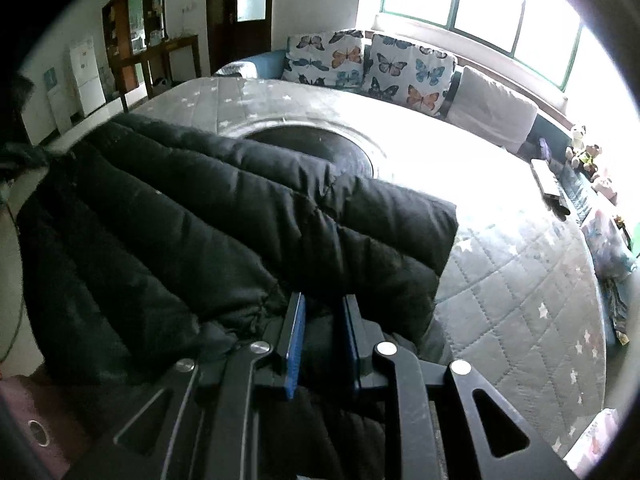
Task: Fold large clothes
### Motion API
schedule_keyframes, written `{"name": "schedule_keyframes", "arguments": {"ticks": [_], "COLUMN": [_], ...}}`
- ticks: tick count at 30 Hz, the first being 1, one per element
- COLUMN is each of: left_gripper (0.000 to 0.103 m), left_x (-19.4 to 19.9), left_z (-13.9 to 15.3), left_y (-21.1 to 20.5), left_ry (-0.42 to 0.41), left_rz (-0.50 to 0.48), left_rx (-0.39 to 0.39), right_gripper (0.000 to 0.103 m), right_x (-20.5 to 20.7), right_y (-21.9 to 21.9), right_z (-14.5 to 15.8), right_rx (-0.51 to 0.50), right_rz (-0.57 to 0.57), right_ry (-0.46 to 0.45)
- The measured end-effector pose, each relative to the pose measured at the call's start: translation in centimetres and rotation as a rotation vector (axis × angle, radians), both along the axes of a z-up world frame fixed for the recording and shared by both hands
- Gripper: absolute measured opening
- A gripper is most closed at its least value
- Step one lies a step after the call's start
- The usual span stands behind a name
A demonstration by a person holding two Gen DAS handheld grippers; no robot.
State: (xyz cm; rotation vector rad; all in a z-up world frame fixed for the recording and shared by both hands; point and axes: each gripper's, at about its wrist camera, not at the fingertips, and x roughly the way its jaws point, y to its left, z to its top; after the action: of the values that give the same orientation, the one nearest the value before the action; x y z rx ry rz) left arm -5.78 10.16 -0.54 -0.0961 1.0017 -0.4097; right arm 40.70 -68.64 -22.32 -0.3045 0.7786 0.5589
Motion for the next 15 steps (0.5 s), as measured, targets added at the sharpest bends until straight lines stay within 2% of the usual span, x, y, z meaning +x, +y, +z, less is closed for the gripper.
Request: {"name": "schedule_keyframes", "arguments": {"ticks": [5, 8, 10, 12, 15], "left_gripper": [0.011, 0.011, 0.011, 0.011, 0.011], "left_x": [0.2, 0.3, 0.2, 0.3, 0.7], "left_z": [-1.7, -2.5, -3.2, -3.9, -4.2], "left_y": [0.7, 0.5, 0.1, 0.1, 0.9], "left_ry": [0.026, 0.026, 0.016, 0.005, 0.036], "left_rz": [0.013, 0.002, -0.008, -0.008, 0.013], "left_rx": [-0.058, -0.039, -0.024, -0.034, -0.102], "right_gripper": [0.021, 0.022, 0.022, 0.022, 0.022], "right_x": [-1.8, -1.7, -1.2, -1.2, -1.3], "right_y": [-0.5, -0.3, 0.1, 0.0, 0.0], "right_z": [1.9, 0.2, -2.6, -3.4, -2.9], "right_rx": [0.032, -0.001, -0.035, -0.007, -0.012], "right_rz": [0.039, 0.053, 0.038, 0.029, 0.032], "right_ry": [0.014, 0.077, 0.129, 0.105, 0.102]}}
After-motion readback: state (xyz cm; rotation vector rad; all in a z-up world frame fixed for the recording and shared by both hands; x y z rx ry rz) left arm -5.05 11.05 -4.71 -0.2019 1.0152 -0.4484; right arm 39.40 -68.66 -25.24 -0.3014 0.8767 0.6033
